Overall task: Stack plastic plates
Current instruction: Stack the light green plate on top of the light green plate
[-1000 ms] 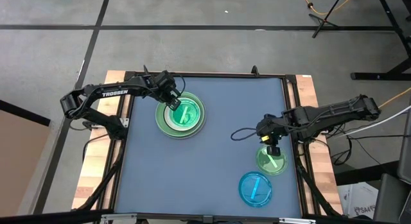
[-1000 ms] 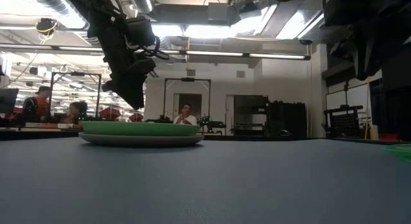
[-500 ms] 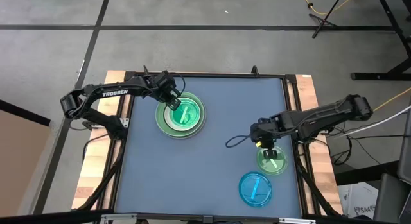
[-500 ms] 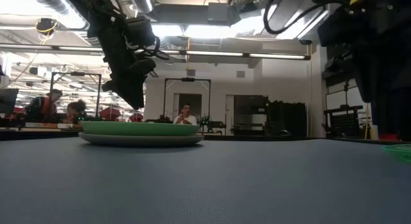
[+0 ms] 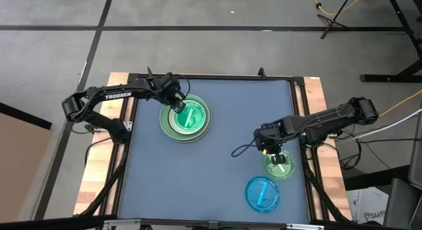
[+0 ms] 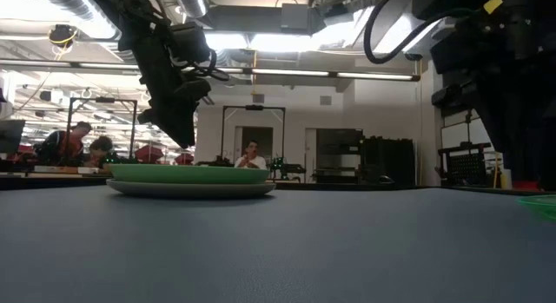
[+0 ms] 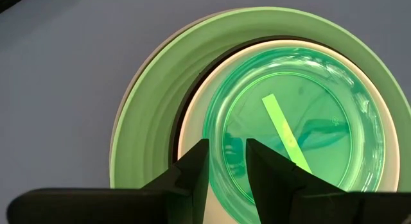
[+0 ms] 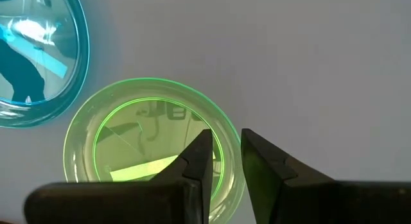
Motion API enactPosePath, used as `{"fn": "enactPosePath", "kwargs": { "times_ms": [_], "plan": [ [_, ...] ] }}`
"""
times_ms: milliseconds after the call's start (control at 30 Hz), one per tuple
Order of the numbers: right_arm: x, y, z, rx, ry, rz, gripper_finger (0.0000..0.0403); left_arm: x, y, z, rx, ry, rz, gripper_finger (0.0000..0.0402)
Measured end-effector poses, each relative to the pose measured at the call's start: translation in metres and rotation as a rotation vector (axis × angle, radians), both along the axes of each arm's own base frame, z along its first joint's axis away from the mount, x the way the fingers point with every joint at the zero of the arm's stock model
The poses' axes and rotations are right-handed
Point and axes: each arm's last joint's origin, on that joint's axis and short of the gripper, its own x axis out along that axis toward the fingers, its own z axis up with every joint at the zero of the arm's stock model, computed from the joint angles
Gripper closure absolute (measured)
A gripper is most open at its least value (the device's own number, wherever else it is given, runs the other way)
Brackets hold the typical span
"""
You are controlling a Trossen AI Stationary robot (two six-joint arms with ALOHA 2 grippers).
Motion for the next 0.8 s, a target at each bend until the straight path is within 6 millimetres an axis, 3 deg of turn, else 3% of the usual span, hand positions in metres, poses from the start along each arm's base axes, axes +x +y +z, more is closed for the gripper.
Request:
{"fn": "enactPosePath", "kwargs": {
  "times_ms": [233,567,800],
  "plan": [
    [0.000,0.000,-0.001,0.005,-0.005,0.037,0.0329,0.000,0.000,0.000,0.000,0.000,0.000,0.0306],
    [-0.011,-0.001,-0.032,0.028,0.011,0.080,0.0329,0.004,-0.006,0.000,0.000,0.000,-0.029,0.0306],
    [-0.004,-0.001,-0.034,-0.007,-0.069,0.114,0.0329,0.008,-0.012,0.000,0.003,-0.004,-0.057,0.0306]
  ]
}}
